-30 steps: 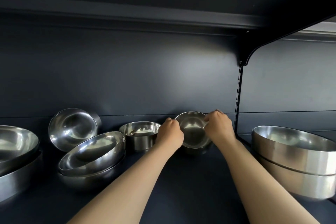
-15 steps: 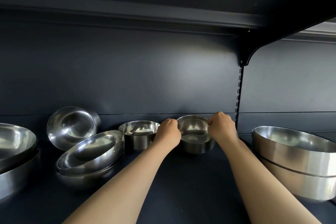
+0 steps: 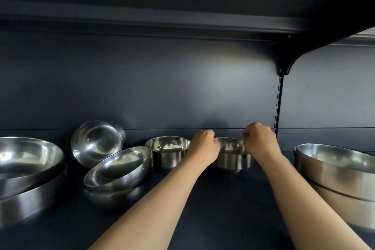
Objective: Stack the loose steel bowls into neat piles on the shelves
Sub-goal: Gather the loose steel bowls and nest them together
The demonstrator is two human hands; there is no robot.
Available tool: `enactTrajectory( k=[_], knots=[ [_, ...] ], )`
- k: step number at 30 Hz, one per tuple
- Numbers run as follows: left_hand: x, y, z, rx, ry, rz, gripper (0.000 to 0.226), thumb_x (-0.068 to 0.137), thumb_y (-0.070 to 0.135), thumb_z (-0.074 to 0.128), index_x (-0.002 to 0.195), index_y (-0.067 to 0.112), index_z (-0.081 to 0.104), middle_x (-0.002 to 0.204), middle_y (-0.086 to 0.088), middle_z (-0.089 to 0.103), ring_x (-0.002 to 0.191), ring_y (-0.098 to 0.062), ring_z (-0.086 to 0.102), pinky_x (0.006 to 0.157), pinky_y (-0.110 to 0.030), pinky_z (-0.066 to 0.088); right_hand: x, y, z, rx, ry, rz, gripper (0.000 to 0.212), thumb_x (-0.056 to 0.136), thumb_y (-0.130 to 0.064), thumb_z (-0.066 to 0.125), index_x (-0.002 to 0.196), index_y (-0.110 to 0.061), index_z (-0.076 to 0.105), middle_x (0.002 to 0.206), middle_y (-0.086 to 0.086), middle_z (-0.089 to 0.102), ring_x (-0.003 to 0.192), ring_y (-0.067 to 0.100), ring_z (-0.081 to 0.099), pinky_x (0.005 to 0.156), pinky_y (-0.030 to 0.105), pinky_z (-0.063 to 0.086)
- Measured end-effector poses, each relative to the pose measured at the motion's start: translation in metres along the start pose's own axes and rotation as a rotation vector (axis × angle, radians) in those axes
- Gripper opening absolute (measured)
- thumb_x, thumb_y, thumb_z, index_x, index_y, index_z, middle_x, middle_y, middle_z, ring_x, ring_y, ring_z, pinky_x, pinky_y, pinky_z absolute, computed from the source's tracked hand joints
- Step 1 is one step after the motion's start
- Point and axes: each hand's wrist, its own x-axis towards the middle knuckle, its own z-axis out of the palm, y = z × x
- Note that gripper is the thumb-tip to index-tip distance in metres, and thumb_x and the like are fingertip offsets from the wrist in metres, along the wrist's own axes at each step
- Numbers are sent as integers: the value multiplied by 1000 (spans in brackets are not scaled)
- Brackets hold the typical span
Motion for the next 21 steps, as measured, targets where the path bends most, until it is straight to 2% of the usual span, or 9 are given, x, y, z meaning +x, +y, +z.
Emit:
enactTrajectory(
  k=[2,5,7,8,10,14,16,18,21],
  knots=[
    [-14,10,-18,16,54,60,30,97,16,43,121,5,56,127,-11,55,116,-27,51,91,-33,40,-10,-13,-12,79,76,-95,27,84,2,47,95,-7,71,95,14,69,88,34,62,70,31,47],
    [-45,11,-55,68,130,139,28,95,15,46,120,7,57,123,-10,56,115,-26,51,90,-31,39,-39,-45,-30,254,133,-312,26,84,-3,53,96,-16,72,95,2,71,87,19,64,77,27,48],
    [-70,-2,-87,121,190,186,26,93,15,49,116,11,62,116,-6,59,109,-24,53,86,-29,38,-66,-69,-40,346,28,-514,23,81,-2,58,91,-19,72,89,-4,69,73,1,58,71,14,43],
    [-83,-11,-103,139,209,195,24,91,15,51,112,14,65,111,-4,61,106,-23,54,84,-28,38,-80,-80,-43,372,-51,-610,22,80,-3,62,91,-20,71,88,-5,67,68,-1,55,67,9,40],
    [-107,-34,-136,160,203,169,19,89,18,55,102,19,69,102,0,64,100,-20,57,82,-28,42,-103,-99,-45,347,-188,-742,25,81,-4,64,98,-21,70,91,-7,62,66,2,51,65,8,38],
    [-142,-85,-181,192,64,58,18,85,22,62,101,24,70,101,7,65,96,-12,59,79,-23,44,-125,-134,-39,202,-352,-821,38,86,-5,57,117,-27,63,98,-15,52,71,2,51,67,8,37],
    [-151,-105,-192,194,-27,34,23,85,24,63,107,28,67,107,9,63,98,-10,57,83,-25,46,-131,-149,-36,111,-400,-839,39,87,-5,56,121,-24,60,101,-16,49,72,-8,48,67,0,33],
    [-155,-120,-195,188,-69,60,23,84,24,63,107,29,66,101,10,61,94,-9,55,80,-24,43,-134,-159,-33,16,-437,-837,38,87,-7,56,123,-21,60,104,-15,49,71,-20,42,67,-5,28],
    [-157,-133,-190,158,-62,102,27,87,23,62,113,28,64,99,10,60,94,-7,49,78,-20,36,-139,-165,-26,-63,-473,-795,30,88,-14,57,117,-22,63,115,-11,56,72,-10,40,65,2,29]
  ],
)
